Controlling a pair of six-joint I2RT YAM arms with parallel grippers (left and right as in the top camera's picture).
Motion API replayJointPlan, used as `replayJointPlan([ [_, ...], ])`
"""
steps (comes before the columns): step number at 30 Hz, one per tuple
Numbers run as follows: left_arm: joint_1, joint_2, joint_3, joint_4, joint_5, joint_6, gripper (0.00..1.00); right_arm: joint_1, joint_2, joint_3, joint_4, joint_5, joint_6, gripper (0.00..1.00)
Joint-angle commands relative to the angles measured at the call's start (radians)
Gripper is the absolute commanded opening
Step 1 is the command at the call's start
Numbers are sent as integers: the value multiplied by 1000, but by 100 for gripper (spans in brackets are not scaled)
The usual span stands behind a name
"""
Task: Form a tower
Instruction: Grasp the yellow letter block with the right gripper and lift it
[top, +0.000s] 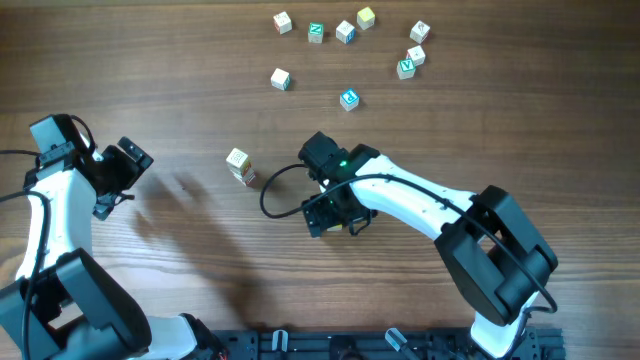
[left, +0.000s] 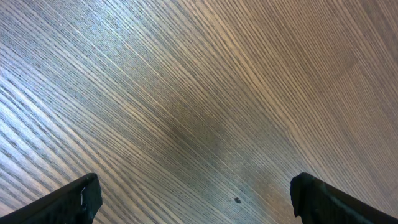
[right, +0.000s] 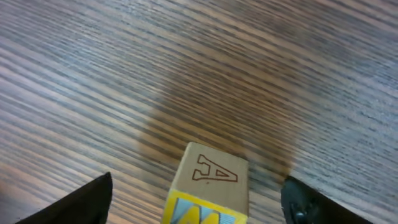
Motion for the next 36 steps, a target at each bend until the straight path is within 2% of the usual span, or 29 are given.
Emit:
replayJointPlan([
  [1,5,-11,15,1,1,-9,100,-3,8,-1,1,3,6,68],
  [2,5,-11,15,1,1,-9,100,-3,8,-1,1,3,9,58],
  [3,5,-11,15,1,1,-9,100,-3,8,-1,1,3,9,53],
  [5,5,-11,15,1,1,-9,100,-3,8,0,0,6,8,47],
  [7,5,-11,15,1,1,-8,100,-3,7,12,-17,7,1,34],
  [9,5,-11,15,1,1,-8,100,-3,5,45,-42,7,-3,27],
  [15,5,-11,15,1,1,-9,100,-3,5,250,-245,36,-84,23],
  [20,5,-11,15,1,1,-8,100,-3,5,592,-436,36,-240,24],
  [23,5,-11,15,1,1,-8,100,-3,6,701,-441,33,-300,25],
  [25,5,-11,15,0,1,-9,100,-3,6,728,-383,29,-329,25],
  [29,5,-11,15,1,1,-9,100,-3,6,738,-309,18,-329,25],
  [31,5,-11,15,1,1,-8,100,-3,18,805,-309,-23,-340,25],
  [33,5,-11,15,1,1,-8,100,-3,55,908,-333,-27,-339,25],
  [36,5,-11,15,1,1,-9,100,-3,177,1152,-418,-45,-338,24],
])
